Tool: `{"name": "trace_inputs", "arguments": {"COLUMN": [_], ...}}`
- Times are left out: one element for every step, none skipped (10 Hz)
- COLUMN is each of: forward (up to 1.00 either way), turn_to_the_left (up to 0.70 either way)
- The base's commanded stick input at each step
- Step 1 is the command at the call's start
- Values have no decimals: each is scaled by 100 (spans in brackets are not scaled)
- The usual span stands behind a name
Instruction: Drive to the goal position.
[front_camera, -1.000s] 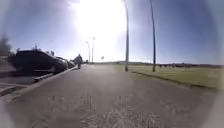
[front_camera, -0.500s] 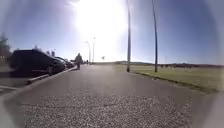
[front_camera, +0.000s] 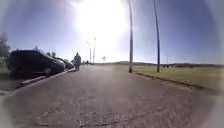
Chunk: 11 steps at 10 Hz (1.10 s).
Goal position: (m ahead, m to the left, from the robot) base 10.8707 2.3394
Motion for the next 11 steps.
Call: {"name": "trace_inputs", "arguments": {"forward": [100,100,100,100,100,100,100,100,100,100,100], "turn_to_the_left": [0,0,0,0,0,0,0,0,0,0,0]}}
